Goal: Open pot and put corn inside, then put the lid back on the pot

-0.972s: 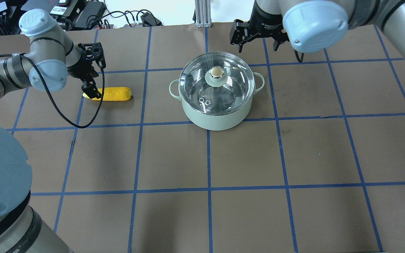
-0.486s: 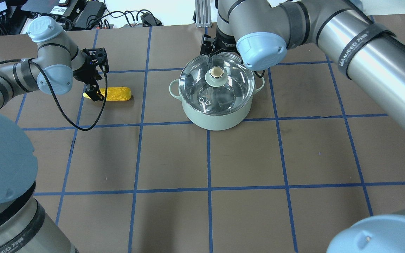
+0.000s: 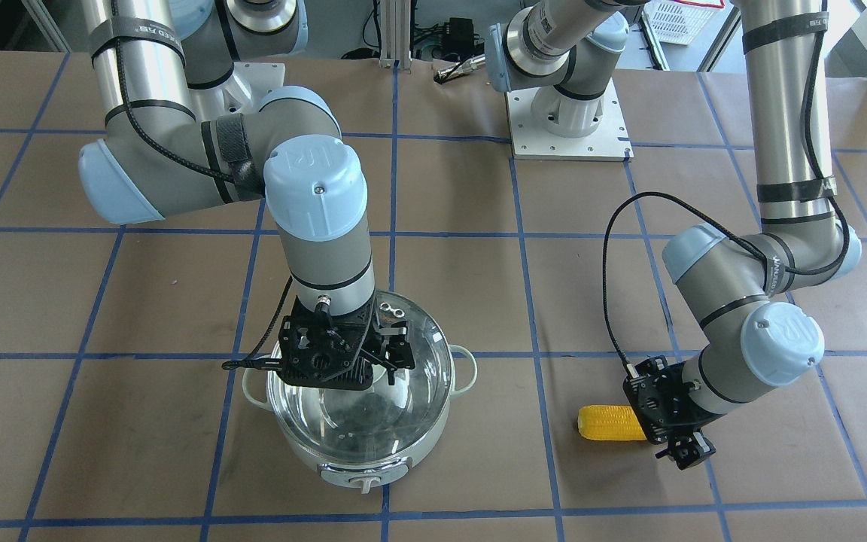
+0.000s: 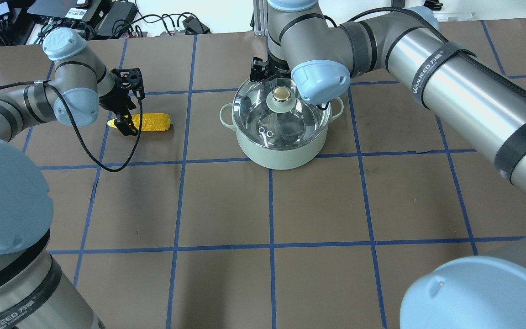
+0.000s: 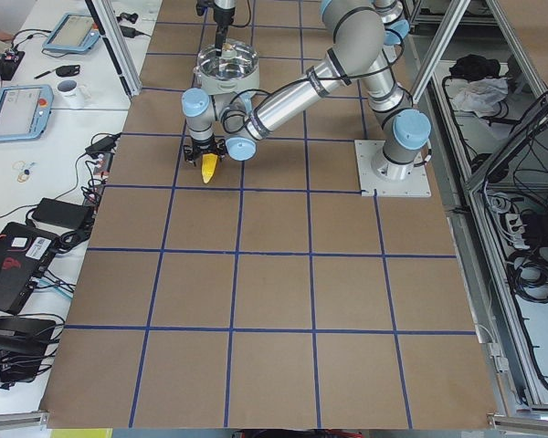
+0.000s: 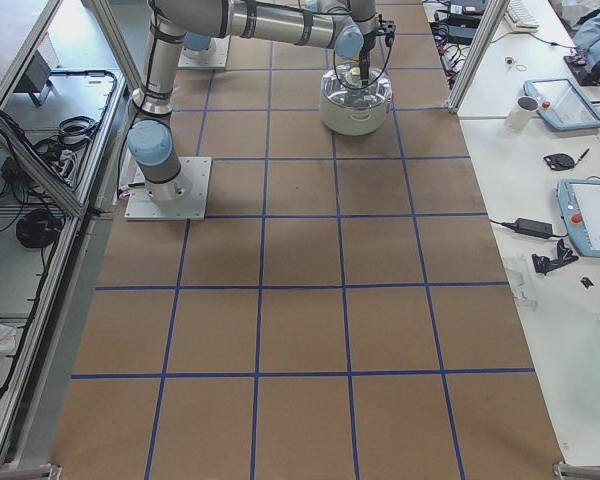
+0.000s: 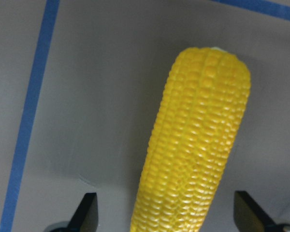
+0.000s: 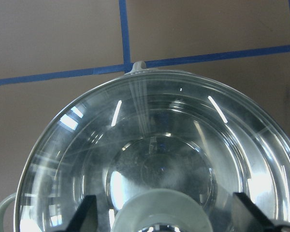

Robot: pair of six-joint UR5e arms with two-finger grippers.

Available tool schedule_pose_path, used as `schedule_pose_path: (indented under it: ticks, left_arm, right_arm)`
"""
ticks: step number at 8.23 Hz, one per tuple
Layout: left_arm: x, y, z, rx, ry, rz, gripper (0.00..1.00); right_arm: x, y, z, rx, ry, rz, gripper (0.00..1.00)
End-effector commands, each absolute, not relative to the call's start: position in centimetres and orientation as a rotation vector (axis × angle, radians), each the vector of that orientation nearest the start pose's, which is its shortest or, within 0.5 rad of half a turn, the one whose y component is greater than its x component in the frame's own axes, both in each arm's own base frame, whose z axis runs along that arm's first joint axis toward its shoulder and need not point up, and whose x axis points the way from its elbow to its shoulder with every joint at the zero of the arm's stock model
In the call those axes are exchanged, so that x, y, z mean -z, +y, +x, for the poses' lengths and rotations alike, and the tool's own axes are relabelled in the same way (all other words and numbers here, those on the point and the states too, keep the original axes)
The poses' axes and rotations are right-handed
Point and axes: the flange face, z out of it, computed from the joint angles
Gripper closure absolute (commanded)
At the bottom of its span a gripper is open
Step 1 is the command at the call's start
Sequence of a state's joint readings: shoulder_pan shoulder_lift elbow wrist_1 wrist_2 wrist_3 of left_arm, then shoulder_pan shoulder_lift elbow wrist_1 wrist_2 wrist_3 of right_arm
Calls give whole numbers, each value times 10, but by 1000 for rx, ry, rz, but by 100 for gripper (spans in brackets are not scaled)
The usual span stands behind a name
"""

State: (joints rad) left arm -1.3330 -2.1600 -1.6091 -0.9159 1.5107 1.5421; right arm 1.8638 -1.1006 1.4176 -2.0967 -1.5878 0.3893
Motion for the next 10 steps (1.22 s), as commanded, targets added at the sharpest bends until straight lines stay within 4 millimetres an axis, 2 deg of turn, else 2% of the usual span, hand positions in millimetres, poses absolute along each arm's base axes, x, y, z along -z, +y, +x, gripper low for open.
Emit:
schedule_pose_path:
  ticks: [1,2,4,5,6,7,8,10]
  left_arm:
    - [-185,-670,20,91,2500,1931,55]
    - [-185,-671,20,83,2496,1927,100]
    - [-188,-672,21,82,2488,1927,100]
    - [-205,-670,23,76,2458,1916,100]
    - [-227,-669,28,44,2378,1912,100]
    - [-245,-667,30,42,2331,1912,100]
    - [-263,-665,29,61,2318,1901,100]
    - [-307,-651,20,95,2288,1893,100]
  right_arm:
    - [-336,-613,324,271,3081,163,11]
    - [-339,-608,330,270,3080,161,11]
    - [-348,-602,331,248,3101,180,10]
    - [-347,-603,331,247,3103,181,12]
    - [-345,-604,332,247,3105,164,19]
    - [-345,-605,332,251,3102,164,23]
    - [-347,-606,333,259,3099,166,27]
    - [-351,-611,334,275,3094,166,42]
